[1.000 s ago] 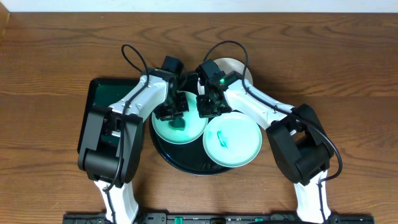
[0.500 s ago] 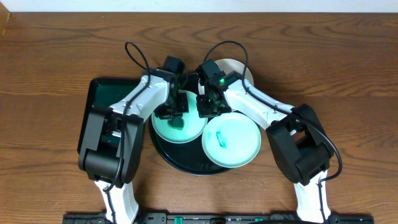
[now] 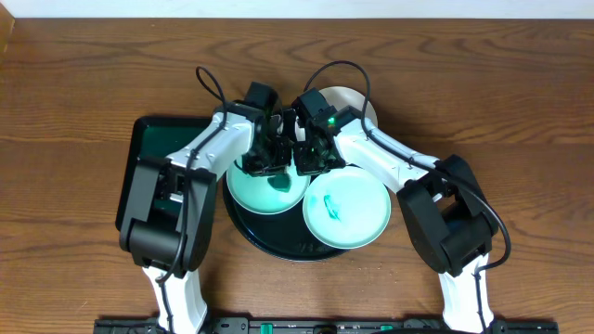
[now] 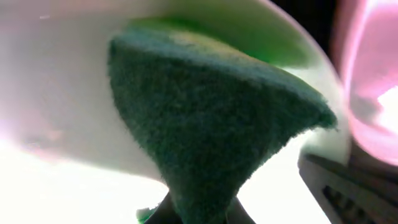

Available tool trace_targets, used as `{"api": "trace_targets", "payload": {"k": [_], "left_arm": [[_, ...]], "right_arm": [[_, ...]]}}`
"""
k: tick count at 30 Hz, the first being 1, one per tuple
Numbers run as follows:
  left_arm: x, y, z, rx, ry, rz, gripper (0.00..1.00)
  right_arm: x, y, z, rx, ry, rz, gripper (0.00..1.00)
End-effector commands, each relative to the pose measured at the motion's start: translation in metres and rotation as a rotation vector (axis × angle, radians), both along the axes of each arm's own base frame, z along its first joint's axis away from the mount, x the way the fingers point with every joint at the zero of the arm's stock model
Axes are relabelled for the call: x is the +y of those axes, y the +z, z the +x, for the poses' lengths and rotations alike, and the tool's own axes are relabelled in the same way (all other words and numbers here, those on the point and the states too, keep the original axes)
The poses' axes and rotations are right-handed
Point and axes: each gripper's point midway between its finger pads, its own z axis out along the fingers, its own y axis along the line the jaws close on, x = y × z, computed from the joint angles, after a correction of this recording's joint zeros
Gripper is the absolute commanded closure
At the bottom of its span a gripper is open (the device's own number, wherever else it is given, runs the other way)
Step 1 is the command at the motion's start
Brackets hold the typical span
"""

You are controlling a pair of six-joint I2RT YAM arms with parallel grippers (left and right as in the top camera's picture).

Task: Clean dirty plates on tray and stack at the side
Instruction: 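Scrub the left pale green plate with the sponge in the left gripper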

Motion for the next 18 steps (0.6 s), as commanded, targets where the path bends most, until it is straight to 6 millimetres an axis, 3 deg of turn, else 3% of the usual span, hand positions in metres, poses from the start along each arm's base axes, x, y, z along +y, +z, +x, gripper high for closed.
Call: {"api": "trace_targets", "payload": {"k": [1, 4, 9, 12, 16, 18], "left_arm": [[0.083, -0.010, 0.013, -0.076, 0.148, 0.461, 0.93], [0.113, -0.001, 0.008, -0.085, 0.183, 0.633, 0.93], [0.115, 0.000, -0.013, -0.008, 0.155, 0.659, 0.93], [0.083, -0.008, -0.028, 0.075, 0.089, 0.496, 0.93], [-0.005, -0.005, -0.048, 0.154, -0.158, 0.020, 0.93], [-0.021, -0.001, -0.047, 0.140, -0.199, -0.073, 0.93]], "right_arm": [[0.001, -0.013, -0.010, 0.046, 0.020, -0.005, 0.99], [0.001, -0.013, -0.010, 0.046, 0.020, -0.004, 0.99], [0.001, -0.012, -0.009, 0.042, 0.020, -0.002, 0.99], [0.001, -0.012, -0.009, 0.042, 0.020, -0.002, 0.99], [0.001, -0.012, -0.009, 0.042, 0.020, -0.002, 0.99], [0.001, -0.012, -0.009, 0.042, 0.020, -0.002, 0.99]]}}
